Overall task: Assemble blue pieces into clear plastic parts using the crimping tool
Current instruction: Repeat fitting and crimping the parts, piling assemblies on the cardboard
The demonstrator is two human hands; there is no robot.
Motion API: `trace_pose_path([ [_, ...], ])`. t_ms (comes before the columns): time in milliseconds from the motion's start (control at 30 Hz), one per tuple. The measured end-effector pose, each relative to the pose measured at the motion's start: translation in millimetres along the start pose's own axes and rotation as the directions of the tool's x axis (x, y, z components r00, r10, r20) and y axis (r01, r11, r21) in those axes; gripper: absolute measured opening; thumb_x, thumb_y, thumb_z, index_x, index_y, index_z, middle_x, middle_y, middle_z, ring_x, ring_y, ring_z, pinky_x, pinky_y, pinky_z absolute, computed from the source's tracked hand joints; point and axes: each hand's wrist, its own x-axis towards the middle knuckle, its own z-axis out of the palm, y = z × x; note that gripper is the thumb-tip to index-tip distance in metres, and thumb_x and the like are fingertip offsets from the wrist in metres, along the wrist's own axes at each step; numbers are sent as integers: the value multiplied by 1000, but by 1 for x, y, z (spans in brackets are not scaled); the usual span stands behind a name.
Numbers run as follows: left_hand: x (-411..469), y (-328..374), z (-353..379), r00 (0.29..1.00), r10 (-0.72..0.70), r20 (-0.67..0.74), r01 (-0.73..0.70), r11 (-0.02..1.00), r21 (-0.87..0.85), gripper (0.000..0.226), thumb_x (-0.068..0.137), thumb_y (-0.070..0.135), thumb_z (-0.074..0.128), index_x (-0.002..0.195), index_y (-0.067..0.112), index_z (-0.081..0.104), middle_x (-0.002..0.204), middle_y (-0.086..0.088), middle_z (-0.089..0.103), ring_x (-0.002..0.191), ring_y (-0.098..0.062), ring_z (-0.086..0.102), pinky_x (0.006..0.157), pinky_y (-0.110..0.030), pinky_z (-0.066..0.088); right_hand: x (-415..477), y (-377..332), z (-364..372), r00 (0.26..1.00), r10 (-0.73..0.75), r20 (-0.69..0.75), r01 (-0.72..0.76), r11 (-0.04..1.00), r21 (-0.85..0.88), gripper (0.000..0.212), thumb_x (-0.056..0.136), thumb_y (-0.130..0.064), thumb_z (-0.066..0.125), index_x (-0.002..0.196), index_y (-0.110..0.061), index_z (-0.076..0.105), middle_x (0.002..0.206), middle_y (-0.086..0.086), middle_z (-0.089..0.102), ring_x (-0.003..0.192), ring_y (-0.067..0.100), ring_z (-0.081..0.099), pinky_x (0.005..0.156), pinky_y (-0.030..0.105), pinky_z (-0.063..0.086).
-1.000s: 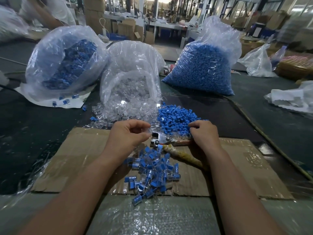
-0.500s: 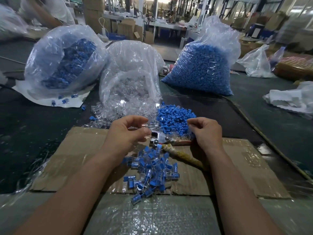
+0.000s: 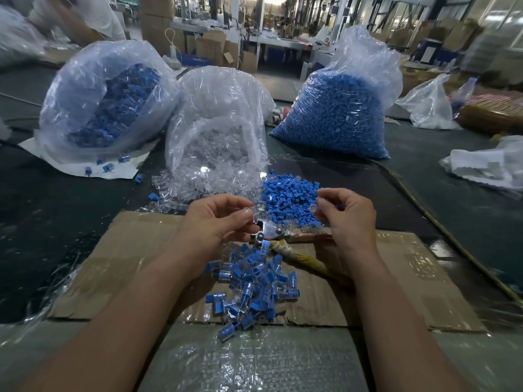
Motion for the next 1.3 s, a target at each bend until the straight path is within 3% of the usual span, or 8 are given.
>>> trace_pose_path([
  [167,0,-1,0,1000,0,6,0,1000,7,21,64,12,62,84,7,64,72,-6,71,66,-16,69,56,-18,53,1,2,1,979,22,202,-23,1000,5,30,91,3,49,100,-21,64,89,-9,66,81,-3,63,74,10,49],
  [267,1,-1,0,1000,2,7,-2,1000,5,21,64,12,63,84,7,64,72,-6,71,67,-16,69,56,-18,53,9,8,-4,997,45,67,-34,987,-157,25,91,-2,52,106,-15,66,99,-2,67,89,6,61,84,20,48],
  [367,1,-1,0,1000,12,13,-12,1000,12,21,64,12,63,84,7,64,72,-6,71,67,-16,69,56,-18,53,18,18,-14,995,82,-59,-99,898,-429,24,89,-11,57,110,-17,66,110,2,65,90,10,55,81,25,42],
  [533,2,-1,0,1000,25,15,-25,1000,16,20,65,12,63,84,8,65,73,-6,71,66,-16,69,56,-19,53,26,28,-17,973,232,-10,-182,737,-650,43,83,-13,58,125,-23,57,125,5,57,111,25,52,92,36,43],
  [667,2,-2,-1,1000,29,12,-29,999,16,19,65,12,63,84,8,65,73,-6,71,67,-15,69,56,-19,53,26,31,-13,981,187,51,-110,753,-648,37,83,-9,60,118,-20,63,125,5,56,107,22,54,81,28,41],
  [1067,2,-4,-4,1000,15,19,-16,1000,20,17,65,14,64,82,11,66,73,-6,72,66,-15,69,55,-18,52,25,31,-14,992,117,43,-71,814,-577,25,89,-4,54,109,-13,66,116,5,62,103,19,56,89,30,43],
  [1200,2,-3,-4,1000,18,23,-19,1000,13,18,65,14,63,83,11,66,73,-5,72,67,-15,69,55,-18,52,21,22,-16,995,95,32,-74,910,-408,19,89,-8,58,103,-18,65,93,-7,60,80,4,51,73,21,40],
  [1300,2,-3,-4,999,16,29,-16,1000,8,18,66,13,63,84,10,65,74,-6,72,67,-15,69,55,-18,52,13,10,-15,998,32,60,-15,965,-263,15,90,-11,57,92,-26,59,85,-11,57,81,6,55,64,18,42],
])
